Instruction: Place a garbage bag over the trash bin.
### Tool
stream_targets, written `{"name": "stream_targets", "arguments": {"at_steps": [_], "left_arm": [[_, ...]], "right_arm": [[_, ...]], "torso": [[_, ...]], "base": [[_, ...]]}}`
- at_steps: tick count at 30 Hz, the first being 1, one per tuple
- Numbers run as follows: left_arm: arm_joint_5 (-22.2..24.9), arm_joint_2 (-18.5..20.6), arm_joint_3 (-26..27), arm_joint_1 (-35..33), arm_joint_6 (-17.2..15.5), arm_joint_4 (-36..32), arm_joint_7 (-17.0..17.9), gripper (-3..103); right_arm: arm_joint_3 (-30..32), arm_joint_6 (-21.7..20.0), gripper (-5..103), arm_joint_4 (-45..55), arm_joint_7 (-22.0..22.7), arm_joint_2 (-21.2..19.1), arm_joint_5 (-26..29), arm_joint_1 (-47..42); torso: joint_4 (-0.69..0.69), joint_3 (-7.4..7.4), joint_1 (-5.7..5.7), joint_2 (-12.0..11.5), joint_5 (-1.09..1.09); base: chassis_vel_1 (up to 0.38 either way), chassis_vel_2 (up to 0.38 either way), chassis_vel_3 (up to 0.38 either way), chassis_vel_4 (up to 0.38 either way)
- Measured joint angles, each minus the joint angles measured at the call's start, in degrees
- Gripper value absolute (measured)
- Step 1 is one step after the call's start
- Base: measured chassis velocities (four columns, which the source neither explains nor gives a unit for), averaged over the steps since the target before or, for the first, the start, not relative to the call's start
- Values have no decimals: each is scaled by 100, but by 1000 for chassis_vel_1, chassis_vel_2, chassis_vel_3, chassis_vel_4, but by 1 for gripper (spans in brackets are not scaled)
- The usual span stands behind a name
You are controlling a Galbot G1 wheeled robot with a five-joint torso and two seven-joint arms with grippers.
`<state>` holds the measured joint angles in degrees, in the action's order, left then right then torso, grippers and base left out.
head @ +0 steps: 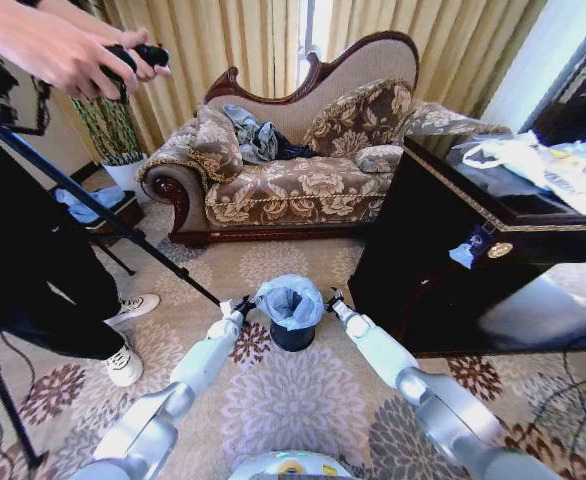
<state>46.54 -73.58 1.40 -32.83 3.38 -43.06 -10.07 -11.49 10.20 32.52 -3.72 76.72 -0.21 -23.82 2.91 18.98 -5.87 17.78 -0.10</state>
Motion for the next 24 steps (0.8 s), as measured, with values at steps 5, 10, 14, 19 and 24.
{"name": "stream_targets", "arguments": {"at_steps": [5,10,14,19,24], "left_arm": [[122,265,-127,-151,-101,-379,-72,70],[294,598,-208,-393,-240,-912,-153,70],[383,738,-236,-521,-308,-1262,-180,71],[459,895,-268,-646,-372,-1664,-170,71],[491,1123,-310,-776,-405,-2068,-128,71]], "right_arm": [[-14,-159,88,309,-119,-176,210,-87],[24,-294,98,735,-277,-406,429,-163],[65,-418,100,1169,-382,-634,565,-275],[102,-418,100,1534,-545,-884,812,-369],[222,-184,100,1563,-586,-936,1009,-413]], "torso": [[-1,0,0,0,1],[-2,0,0,0,0],[-1,0,0,0,2],[1,0,0,0,0],[0,0,0,0,1]], "base": [[0,0,0,0],[0,0,0,0],[0,0,0,0],[0,0,0,0],[0,0,0,0]]}}
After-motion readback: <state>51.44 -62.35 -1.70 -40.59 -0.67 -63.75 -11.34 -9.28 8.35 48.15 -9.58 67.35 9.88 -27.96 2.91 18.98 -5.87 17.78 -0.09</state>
